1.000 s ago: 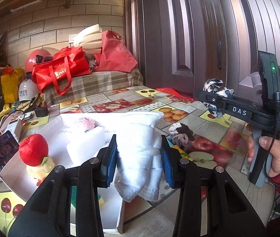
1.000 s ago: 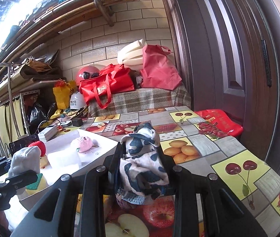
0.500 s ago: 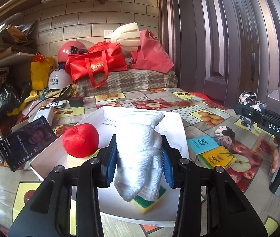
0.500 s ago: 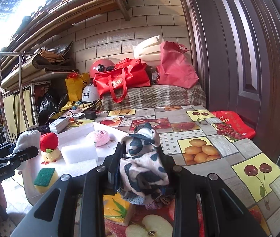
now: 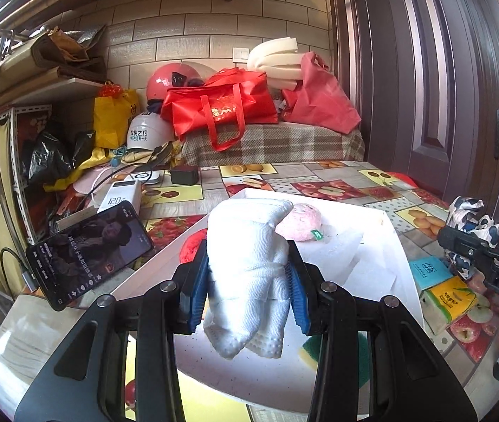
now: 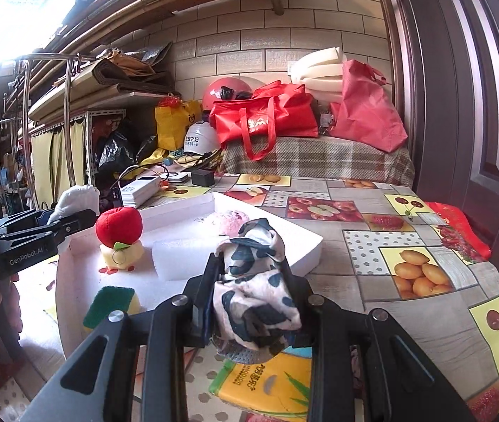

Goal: Organize soft objects
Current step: 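Carry the white glove and cow-print pouch over the white box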

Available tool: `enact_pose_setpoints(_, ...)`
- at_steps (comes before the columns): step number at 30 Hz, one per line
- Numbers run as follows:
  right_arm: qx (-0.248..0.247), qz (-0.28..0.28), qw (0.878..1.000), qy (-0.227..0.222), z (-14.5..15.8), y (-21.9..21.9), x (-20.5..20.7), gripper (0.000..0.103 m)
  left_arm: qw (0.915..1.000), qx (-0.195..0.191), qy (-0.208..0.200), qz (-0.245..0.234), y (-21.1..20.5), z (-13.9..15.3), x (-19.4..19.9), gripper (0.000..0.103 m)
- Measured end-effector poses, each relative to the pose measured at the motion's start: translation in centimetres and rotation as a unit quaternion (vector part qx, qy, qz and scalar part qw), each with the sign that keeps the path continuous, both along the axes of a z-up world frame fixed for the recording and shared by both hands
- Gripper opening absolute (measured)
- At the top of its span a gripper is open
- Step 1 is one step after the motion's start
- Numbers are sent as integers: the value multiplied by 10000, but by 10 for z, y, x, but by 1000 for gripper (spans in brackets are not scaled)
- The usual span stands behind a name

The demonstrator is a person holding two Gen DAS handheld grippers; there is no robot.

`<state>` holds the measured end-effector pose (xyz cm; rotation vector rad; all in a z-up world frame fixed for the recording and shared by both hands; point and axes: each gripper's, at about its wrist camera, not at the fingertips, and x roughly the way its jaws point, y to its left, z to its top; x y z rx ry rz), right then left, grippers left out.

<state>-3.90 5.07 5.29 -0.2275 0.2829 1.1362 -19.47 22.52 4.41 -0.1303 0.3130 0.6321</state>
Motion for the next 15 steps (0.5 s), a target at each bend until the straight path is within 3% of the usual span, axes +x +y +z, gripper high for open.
enact_pose_setpoints(4,-210,275,9994,82,-3,25,-7,29,9988,-132,255,-400,2,-2,17,39)
enact_pose_setpoints(9,-887,667,9935,242,-14,67,-11,31,9892,-771,809,-947,20,-13,46,39)
enact_pose_setpoints(15,-1235,692,9887,488,-23,93,-1,30,9937,-648,773,-493,32,-10,52,39)
